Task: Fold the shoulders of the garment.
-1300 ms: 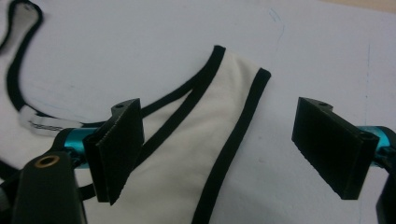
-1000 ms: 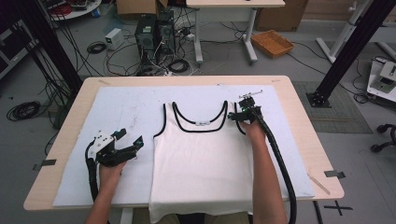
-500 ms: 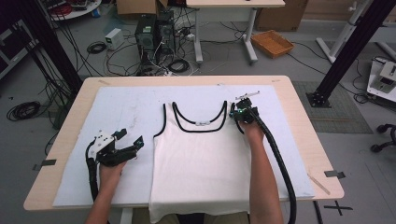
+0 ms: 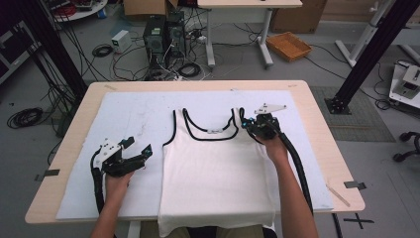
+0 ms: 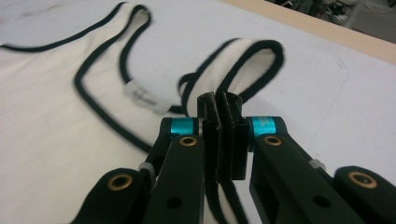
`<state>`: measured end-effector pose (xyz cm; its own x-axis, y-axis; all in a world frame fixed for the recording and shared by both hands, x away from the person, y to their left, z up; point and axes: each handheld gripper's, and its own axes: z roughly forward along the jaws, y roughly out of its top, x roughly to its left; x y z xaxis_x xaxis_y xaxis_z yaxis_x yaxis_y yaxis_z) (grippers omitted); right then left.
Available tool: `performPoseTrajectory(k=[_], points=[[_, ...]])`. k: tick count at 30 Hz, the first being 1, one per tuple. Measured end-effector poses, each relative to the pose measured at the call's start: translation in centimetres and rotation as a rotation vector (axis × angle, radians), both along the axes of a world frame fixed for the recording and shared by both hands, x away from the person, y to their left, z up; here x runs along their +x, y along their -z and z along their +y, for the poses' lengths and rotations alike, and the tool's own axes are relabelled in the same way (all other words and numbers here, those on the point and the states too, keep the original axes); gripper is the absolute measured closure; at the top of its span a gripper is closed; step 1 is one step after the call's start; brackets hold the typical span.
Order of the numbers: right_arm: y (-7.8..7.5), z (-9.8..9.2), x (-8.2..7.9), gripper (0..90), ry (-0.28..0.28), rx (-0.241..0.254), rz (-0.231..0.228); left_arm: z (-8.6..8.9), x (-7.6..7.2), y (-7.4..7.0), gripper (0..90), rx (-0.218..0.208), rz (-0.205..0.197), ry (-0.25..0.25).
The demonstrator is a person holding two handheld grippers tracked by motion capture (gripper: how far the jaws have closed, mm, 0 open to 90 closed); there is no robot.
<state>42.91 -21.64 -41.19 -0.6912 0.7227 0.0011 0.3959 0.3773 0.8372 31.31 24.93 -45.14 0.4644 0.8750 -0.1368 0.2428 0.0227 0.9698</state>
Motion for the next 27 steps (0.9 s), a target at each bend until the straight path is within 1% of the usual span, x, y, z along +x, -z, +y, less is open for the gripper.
performPoseTrajectory(k=[3, 4, 6, 10, 11, 12, 13, 14, 15, 16, 17, 19, 20, 21, 22, 24, 25, 27], points=[[0.4, -0.1, -1.6, 87.6, -0.031, -0.028, -0.023, -0.1, 0.0, 0.0, 20.3, 0.003, -0.003, 0.001], [0.6, -0.2, -2.1, 87.6, -0.038, -0.035, -0.023, 0.0, 0.0, 0.0, 20.3, 0.007, -0.003, 0.003], [1.1, -0.4, -2.7, 87.5, -0.047, -0.069, -0.019, 0.0, 0.0, 0.0, 20.4, 0.010, -0.004, 0.006], [1.9, -0.9, -3.7, 87.4, -0.074, -0.097, 0.006, -0.1, -0.1, 0.0, 20.3, 0.013, -0.002, 0.004], [2.0, -0.9, -4.0, 87.0, -0.081, -0.111, 0.002, -0.1, -0.1, 0.0, 20.4, 0.012, -0.002, 0.004], [2.0, -1.0, -4.4, 85.9, -0.090, -0.128, 0.000, -0.1, -0.1, 0.0, 20.3, 0.012, -0.002, 0.004], [2.1, -1.1, -4.7, 80.9, -0.092, -0.130, 0.007, -0.1, -0.1, 0.0, 20.3, 0.011, -0.001, 0.005], [2.1, -1.3, -4.9, 69.5, -0.087, -0.120, 0.011, -0.1, 0.0, 0.0, 20.3, 0.012, -0.002, 0.006], [2.0, -1.6, -5.1, 63.4, -0.075, -0.098, 0.022, -0.1, 0.0, 0.0, 20.3, 0.013, -0.002, 0.006], [1.8, -1.9, -5.3, 56.8, -0.069, -0.065, 0.029, -0.1, 0.0, 0.0, 20.4, 0.014, -0.002, 0.006], [1.5, -2.1, -5.4, 49.1, -0.058, -0.028, 0.021, -0.1, 0.0, 0.0, 20.3, 0.014, -0.002, 0.006], [0.7, -2.4, -5.8, 47.2, -0.023, 0.056, -0.018, -0.1, 0.0, 0.0, 20.3, 0.010, -0.001, 0.003], [0.3, -2.4, -5.8, 45.0, -0.009, 0.071, -0.046, -0.1, 0.0, 0.0, 20.3, 0.011, -0.001, 0.003], [0.0, -2.2, -5.6, 41.1, 0.005, 0.076, -0.063, -0.1, 0.0, 0.0, 20.3, 0.010, 0.000, 0.002], [-0.2, -1.9, -5.3, 38.8, 0.013, 0.070, -0.050, -0.1, 0.0, 0.0, 20.4, 0.011, 0.002, 0.002], [-0.3, -1.0, -4.2, 38.4, 0.045, 0.037, -0.019, -0.1, 0.0, 0.0, 20.4, 0.011, 0.002, 0.000], [-0.1, -0.5, -3.5, 38.5, 0.057, 0.032, 0.001, -0.1, 0.0, 0.0, 20.3, 0.012, -0.001, -0.002], [0.3, 0.6, -2.1, 38.5, 0.088, -0.006, 0.062, -0.1, 0.0, 0.0, 20.3, 0.017, 0.000, -0.001]])
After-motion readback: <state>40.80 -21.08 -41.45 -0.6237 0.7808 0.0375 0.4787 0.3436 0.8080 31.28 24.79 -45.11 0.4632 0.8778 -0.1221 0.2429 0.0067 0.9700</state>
